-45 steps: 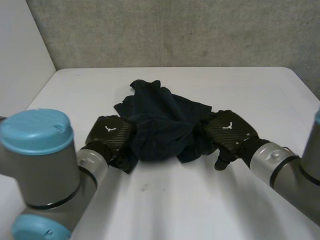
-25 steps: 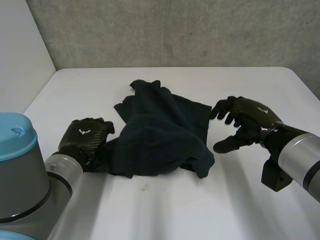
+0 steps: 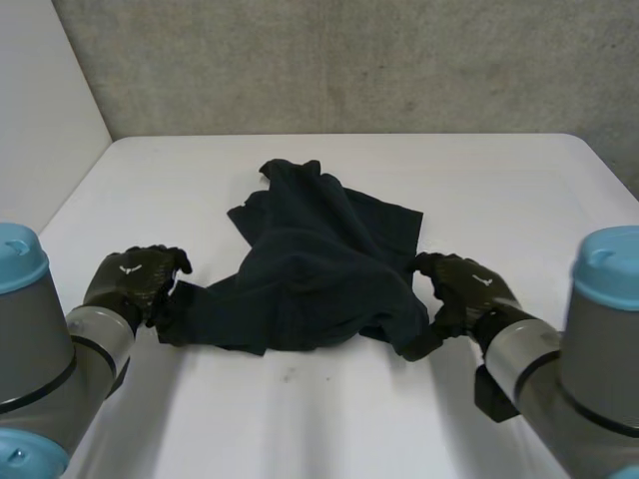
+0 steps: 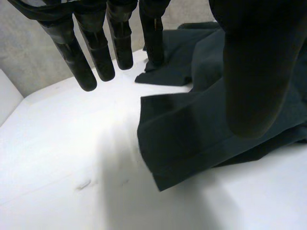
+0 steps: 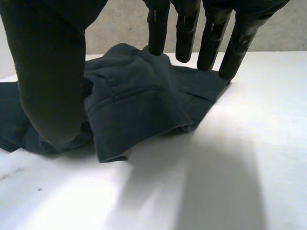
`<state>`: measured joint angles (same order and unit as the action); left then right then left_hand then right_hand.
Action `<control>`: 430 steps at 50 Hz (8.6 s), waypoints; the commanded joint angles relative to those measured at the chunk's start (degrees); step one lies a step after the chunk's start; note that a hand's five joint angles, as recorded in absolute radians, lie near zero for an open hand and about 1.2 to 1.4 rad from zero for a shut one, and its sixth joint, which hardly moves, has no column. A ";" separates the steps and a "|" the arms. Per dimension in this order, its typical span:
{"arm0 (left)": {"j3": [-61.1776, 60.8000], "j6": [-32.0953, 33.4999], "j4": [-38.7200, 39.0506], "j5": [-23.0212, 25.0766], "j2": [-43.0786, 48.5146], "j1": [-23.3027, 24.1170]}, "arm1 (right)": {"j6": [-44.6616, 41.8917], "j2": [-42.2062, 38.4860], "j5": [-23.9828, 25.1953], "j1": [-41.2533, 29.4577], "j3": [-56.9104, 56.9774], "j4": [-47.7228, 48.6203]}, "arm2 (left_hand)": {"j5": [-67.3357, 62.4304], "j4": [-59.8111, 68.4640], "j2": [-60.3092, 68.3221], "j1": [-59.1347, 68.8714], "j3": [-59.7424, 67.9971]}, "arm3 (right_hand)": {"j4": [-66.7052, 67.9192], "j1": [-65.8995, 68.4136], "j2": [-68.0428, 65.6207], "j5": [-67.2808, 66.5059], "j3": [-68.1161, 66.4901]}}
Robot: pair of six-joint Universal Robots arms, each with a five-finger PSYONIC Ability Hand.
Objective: Fold the shorts.
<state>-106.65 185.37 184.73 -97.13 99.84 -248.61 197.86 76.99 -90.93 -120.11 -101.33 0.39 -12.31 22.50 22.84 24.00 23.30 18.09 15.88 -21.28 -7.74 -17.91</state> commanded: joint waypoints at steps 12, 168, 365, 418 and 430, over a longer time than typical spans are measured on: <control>-2.60 7.37 5.37 9.42 4.57 -6.63 | -0.18 -13.36 -15.94 -6.72 10.27 7.60 | -1.87 1.67 1.33 0.17 0.88 | 61.91 64.12 -58.72 -62.26 -62.09; 25.02 14.23 13.64 -0.51 16.94 3.48 | -54.86 -21.26 2.24 -0.57 28.31 24.84 | -57.69 57.50 57.16 56.00 56.70 | 61.91 64.12 -58.72 -62.26 -62.09; -4.36 10.54 2.73 15.48 -15.13 -1.18 | -59.35 5.63 8.31 8.66 -9.15 -6.46 | 2.68 -2.88 -3.22 -4.38 -3.67 | 61.91 64.12 -58.72 -62.26 -62.09; 21.31 22.49 6.26 9.61 27.16 -1.44 | -58.91 5.28 8.05 8.84 -12.58 1.01 | -57.69 57.50 57.16 56.00 56.70 | 61.91 64.12 -58.72 -62.26 -62.09; 14.19 26.88 5.82 0.46 23.21 -0.21 | -58.82 4.66 7.87 8.31 -12.23 1.45 | -57.69 57.50 57.16 56.00 56.70 | 61.91 64.12 -58.72 -62.26 -62.09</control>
<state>-88.50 210.16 190.52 -94.20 126.01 -249.34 139.01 81.74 -82.97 -111.59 -113.71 1.72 -56.19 68.76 68.30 63.64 67.92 68.25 53.08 -66.66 -55.89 -68.07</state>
